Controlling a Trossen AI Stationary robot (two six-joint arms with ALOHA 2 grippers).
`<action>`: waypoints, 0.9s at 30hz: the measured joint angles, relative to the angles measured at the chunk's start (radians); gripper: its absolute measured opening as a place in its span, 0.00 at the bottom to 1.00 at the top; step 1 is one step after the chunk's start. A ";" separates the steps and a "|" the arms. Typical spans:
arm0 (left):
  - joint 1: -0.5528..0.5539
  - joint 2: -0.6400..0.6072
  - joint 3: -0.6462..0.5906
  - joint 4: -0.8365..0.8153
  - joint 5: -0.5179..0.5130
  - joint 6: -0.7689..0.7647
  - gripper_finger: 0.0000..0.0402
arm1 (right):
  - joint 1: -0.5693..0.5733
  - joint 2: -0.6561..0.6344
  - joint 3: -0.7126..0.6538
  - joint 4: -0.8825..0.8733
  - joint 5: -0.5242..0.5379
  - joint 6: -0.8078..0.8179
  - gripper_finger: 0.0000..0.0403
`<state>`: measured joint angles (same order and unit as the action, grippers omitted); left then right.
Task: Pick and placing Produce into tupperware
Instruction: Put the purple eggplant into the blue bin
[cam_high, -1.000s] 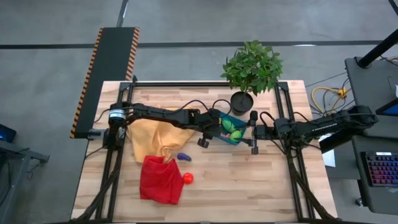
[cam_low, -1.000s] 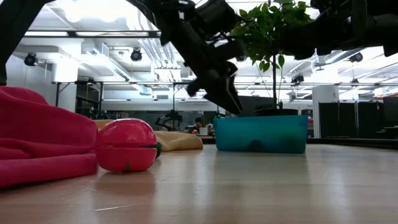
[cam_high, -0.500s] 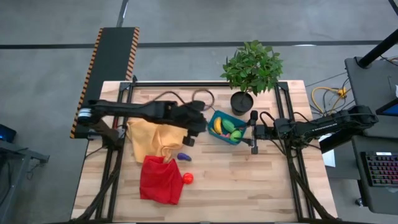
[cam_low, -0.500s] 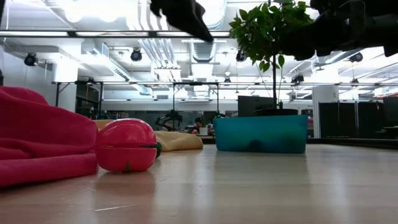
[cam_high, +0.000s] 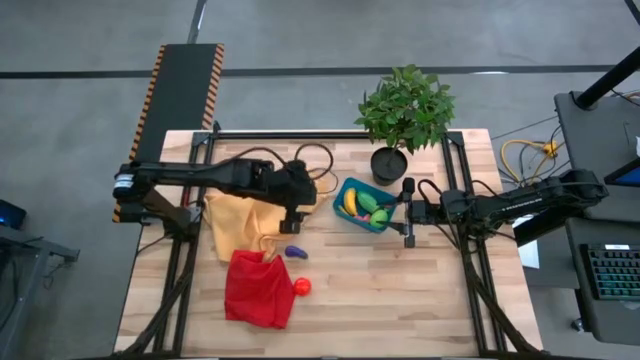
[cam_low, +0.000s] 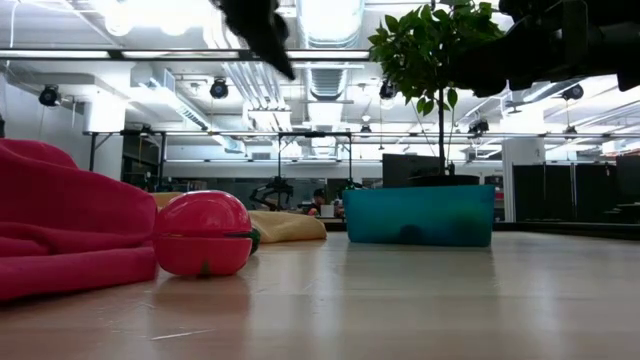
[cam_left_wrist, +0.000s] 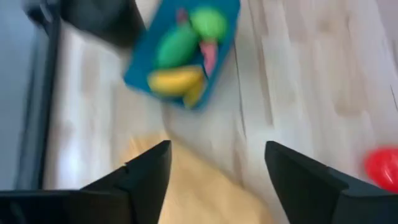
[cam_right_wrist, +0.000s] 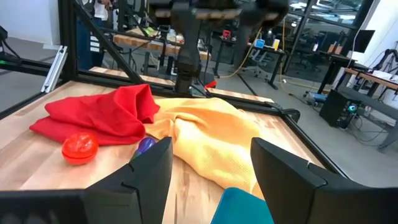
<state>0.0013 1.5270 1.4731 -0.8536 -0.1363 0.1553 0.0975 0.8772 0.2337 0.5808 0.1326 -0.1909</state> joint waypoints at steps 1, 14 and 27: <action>-0.006 0.004 0.000 -0.038 0.000 -0.029 0.62 | 0.000 0.000 0.000 0.001 0.000 0.000 0.52; -0.174 0.100 -0.065 -0.139 -0.046 -0.232 0.64 | 0.000 0.001 0.000 0.000 0.000 0.000 0.52; -0.248 0.306 -0.121 -0.131 -0.049 -0.306 0.64 | 0.000 0.001 0.000 0.000 0.000 0.000 0.52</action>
<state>-0.2469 1.8329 1.3520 -0.9845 -0.1854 -0.1509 0.0975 0.8780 0.2337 0.5804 0.1322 -0.1913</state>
